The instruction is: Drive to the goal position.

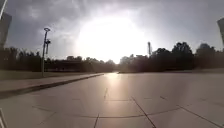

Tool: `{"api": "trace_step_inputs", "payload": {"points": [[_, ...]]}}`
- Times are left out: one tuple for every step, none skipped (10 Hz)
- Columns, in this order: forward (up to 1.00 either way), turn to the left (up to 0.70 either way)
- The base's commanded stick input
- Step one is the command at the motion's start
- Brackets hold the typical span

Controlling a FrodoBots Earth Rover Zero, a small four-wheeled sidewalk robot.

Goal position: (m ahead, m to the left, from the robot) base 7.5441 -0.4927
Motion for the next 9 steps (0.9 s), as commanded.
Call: {"api": "trace_step_inputs", "payload": {"points": [[0.70,0.00],[0.70,0.00],[0.70,0.00],[0.37,0.00],[0.00,0.00],[0.00,0.00],[0.00,0.00],[0.00,0.00],[0.02,0.00]]}}
